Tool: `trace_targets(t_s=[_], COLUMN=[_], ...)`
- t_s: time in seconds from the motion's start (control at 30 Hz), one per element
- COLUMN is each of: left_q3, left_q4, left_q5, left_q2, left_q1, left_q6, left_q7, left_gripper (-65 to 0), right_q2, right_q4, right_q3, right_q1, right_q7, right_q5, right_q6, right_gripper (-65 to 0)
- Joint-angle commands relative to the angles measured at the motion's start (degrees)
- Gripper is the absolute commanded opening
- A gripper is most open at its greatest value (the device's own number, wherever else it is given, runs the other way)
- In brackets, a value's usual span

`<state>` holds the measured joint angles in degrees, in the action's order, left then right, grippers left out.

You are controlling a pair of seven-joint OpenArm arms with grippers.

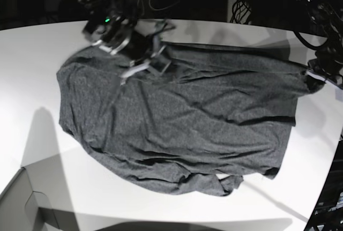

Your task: Layout the t-shirt on the table in an organized manner, then fold the t-shirt properly

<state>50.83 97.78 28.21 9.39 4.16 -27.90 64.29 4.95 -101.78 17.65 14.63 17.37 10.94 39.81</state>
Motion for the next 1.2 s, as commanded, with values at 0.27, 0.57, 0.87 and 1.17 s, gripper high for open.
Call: trace_targets(t_s=[0.27, 0.57, 0.87, 1.17], left_q3=[0.12, 0.12, 0.12, 0.12], left_q4=[4.77, 5.04, 4.68, 4.42], left_q5=[6.04, 6.04, 5.77, 5.68], left_q2=[1.21, 1.03, 1.03, 1.03], left_q1=[-0.95, -0.95, -0.95, -1.04], left_q6=[-0.1, -0.1, -0.1, -0.1], left_q7=[-1.04, -1.22, -1.22, -1.3], left_gripper=[-64.9, -64.9, -64.9, -64.9], right_q2=[-0.07, -0.25, -0.25, -0.25], right_q4=[-0.77, 6.44, 7.67, 7.93], right_q3=[1.91, 1.82, 1.91, 1.91], right_q1=[0.09, -1.84, -2.19, -1.23], right_q7=[1.76, 1.32, 1.32, 1.32], right_q5=[-0.87, -0.87, -0.96, -0.96], right_q6=[0.19, 0.19, 0.19, 0.19], right_gripper=[-37.5, -24.4, -31.5, -32.0])
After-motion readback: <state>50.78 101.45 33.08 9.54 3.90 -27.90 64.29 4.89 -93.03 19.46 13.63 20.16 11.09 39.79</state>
